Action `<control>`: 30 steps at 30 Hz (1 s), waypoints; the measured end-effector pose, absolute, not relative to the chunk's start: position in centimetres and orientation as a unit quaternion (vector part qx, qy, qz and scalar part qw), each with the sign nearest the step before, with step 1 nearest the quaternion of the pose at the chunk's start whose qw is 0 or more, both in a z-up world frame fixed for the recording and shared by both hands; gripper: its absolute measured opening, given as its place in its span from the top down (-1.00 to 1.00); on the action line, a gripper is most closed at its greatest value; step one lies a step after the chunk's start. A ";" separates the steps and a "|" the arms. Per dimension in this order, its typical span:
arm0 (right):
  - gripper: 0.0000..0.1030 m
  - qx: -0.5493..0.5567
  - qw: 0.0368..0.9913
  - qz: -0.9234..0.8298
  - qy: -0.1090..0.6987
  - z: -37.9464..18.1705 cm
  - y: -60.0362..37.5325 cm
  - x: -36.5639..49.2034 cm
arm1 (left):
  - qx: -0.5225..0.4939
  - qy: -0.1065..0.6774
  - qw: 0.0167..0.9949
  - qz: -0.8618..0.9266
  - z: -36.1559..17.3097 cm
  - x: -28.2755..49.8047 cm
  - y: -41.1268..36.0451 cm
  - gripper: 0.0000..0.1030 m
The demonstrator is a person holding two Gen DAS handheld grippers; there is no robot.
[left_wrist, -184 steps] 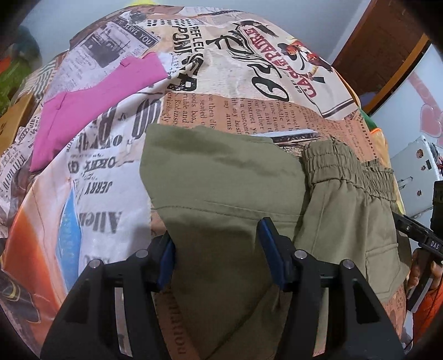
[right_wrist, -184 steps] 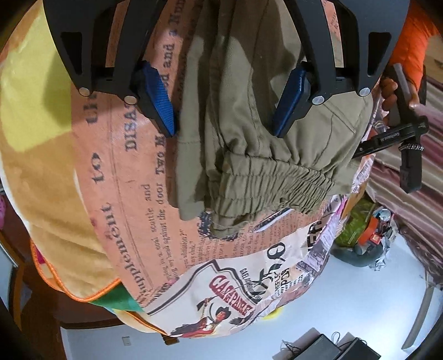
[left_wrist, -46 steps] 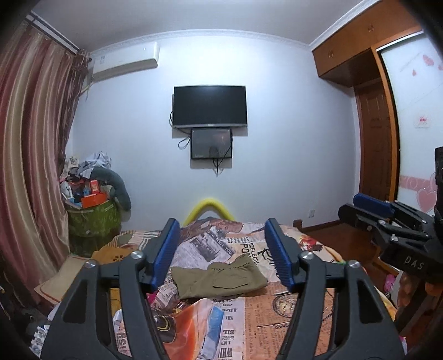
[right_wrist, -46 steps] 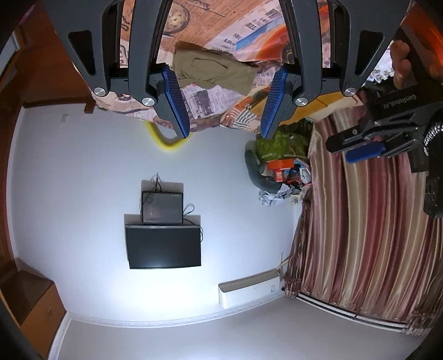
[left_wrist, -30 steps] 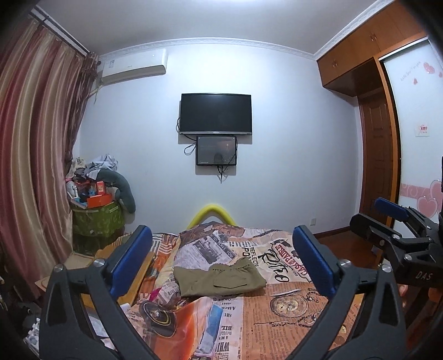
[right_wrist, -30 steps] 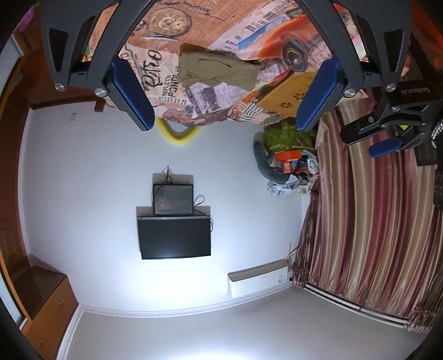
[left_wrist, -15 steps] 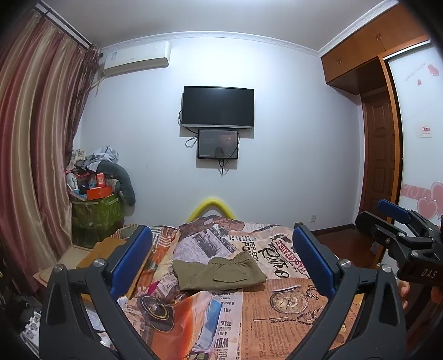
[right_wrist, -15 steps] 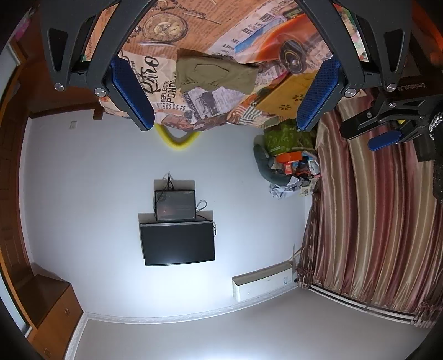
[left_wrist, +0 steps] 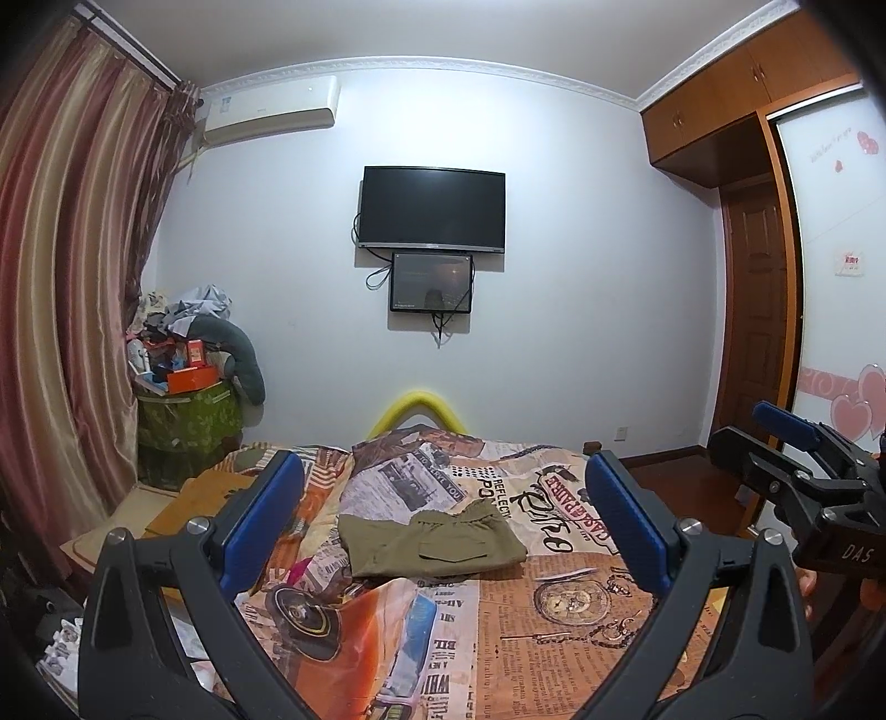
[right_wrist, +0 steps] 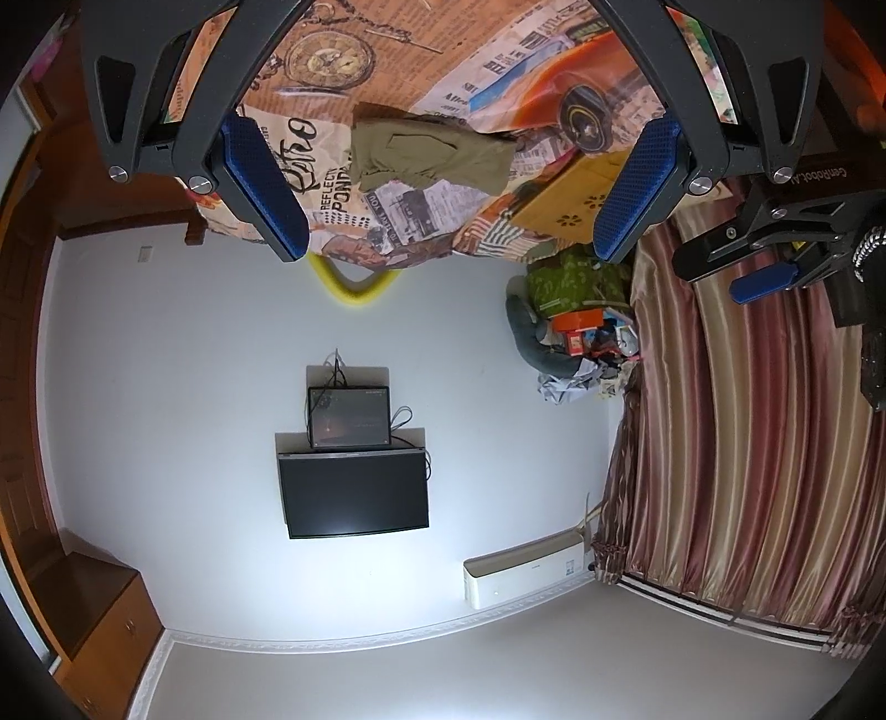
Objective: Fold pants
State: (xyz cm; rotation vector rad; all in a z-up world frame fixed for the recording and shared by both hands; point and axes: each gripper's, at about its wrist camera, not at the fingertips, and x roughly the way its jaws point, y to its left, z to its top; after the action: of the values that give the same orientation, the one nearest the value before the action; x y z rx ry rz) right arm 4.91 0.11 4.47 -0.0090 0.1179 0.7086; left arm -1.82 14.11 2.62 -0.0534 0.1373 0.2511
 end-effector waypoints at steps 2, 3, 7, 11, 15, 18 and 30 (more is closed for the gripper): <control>-0.99 -0.006 0.936 0.346 0.058 4.4 0.2 4.9 | -0.027 0.069 0.989 0.126 2.6 -1.8 14.2 -0.99; -0.99 -0.007 0.937 0.346 0.058 4.4 0.2 4.9 | -0.027 0.069 0.989 0.126 2.6 -1.8 14.2 -0.99; -0.99 -0.007 0.936 0.346 0.058 4.5 0.1 4.9 | -0.028 0.070 0.989 0.124 2.5 -1.8 14.2 -0.99; -0.99 -0.006 0.936 0.346 0.059 4.4 0.1 4.9 | -0.028 0.069 0.990 0.124 2.5 -1.8 14.2 -0.99; -0.99 -0.006 0.935 0.349 0.060 4.5 0.1 4.8 | -0.031 0.068 0.990 0.120 2.4 -2.0 14.1 -0.99; -0.99 -0.007 0.935 0.349 0.061 4.5 0.2 4.9 | -0.030 0.068 0.990 0.120 2.4 -2.1 14.0 -0.99; -0.99 -0.004 0.935 0.349 0.060 4.6 0.1 4.9 | -0.032 0.071 0.991 0.112 2.6 -2.0 14.0 -0.99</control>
State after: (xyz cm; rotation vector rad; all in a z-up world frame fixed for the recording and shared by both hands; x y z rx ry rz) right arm 4.89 0.07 4.60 -0.0072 0.1229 0.7126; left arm -1.98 13.98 2.56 -0.0639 0.1424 0.2251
